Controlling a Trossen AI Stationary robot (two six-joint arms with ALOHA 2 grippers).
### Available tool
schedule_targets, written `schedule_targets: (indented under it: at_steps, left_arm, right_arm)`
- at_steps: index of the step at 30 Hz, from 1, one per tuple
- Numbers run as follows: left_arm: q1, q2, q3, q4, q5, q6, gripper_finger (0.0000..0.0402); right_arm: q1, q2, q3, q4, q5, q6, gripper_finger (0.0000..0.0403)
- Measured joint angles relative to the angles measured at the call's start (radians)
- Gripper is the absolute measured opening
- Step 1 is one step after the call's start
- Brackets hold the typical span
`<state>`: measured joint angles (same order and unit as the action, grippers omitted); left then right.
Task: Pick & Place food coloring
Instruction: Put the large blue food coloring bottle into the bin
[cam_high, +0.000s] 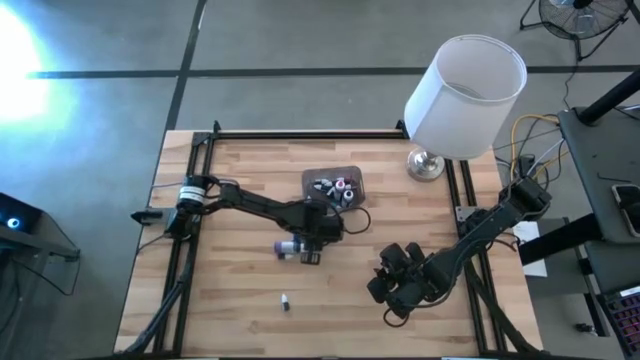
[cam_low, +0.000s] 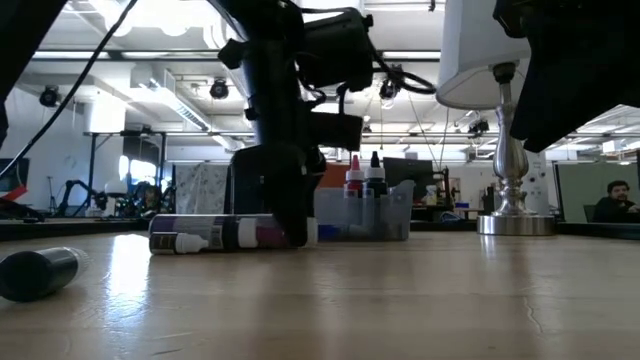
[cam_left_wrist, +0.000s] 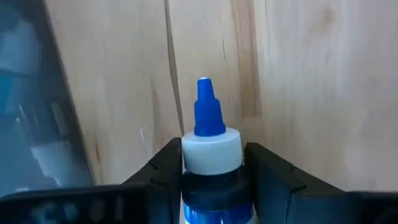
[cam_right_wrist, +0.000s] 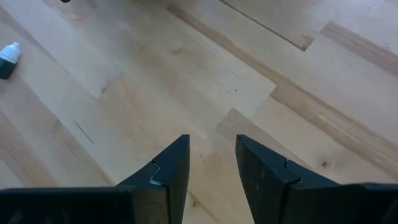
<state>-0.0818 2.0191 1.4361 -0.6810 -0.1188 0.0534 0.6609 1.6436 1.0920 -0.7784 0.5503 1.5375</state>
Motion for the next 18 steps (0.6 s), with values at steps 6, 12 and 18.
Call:
schedule_targets:
  at_steps: [6,12,18]
  left_arm:
    - [0.0,-0.006,0.067,0.028,0.006,-0.032,0.0114]
    - [-0.01,-0.104,0.077,0.119,0.012,-0.175,0.0114]
    - [-0.083,-0.242,-0.115,0.527,0.012,-0.233,0.0115]
  right_arm:
    - [0.0,0.0,0.0,0.0,0.0,0.0,0.0123]
    - [0.003,0.0,0.0,0.012,0.004,-0.025,0.0123]
    - [0.003,-0.041,-0.001,0.046,0.002,-0.079,0.0123]
